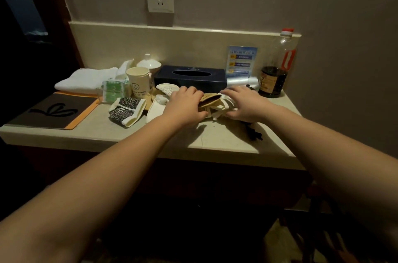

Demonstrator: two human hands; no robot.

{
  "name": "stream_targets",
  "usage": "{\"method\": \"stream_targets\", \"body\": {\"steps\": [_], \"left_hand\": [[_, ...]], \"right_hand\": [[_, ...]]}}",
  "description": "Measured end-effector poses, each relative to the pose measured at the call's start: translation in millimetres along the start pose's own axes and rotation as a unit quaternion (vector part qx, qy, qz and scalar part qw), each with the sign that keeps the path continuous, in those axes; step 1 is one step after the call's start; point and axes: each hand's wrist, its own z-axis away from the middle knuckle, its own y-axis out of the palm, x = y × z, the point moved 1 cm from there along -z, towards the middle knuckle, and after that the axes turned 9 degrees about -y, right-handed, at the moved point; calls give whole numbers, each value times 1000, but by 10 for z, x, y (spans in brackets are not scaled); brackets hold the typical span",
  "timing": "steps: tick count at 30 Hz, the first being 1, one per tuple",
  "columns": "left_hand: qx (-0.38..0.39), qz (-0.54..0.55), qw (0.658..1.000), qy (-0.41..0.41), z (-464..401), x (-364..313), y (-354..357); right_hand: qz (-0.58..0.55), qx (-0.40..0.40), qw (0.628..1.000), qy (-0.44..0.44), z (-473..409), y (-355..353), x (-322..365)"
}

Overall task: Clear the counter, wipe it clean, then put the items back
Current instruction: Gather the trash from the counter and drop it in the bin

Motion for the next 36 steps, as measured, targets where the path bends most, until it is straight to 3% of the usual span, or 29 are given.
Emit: {"method": "stream_targets", "body": {"steps": [16,24,29,32,36], "left_hand": [[-76,41,996,-14,-54,101,170],[-144,125,982,-16,-127,90,-247],[-169,226,959,-37,11,198,-500],[-145,316,934,-84,160,272,-574],[-4,377,915,-141,266,285,-526]], "right_hand": [[-60,-30,998,-16,-221,114,49],[-69,-90,993,31,-227,-234,-21],[-258,-129,954,79,-31,-537,-37],[-394,-28,912,114,77,-587,-90],[-382,173,896,146,109,-511,-89]]}}
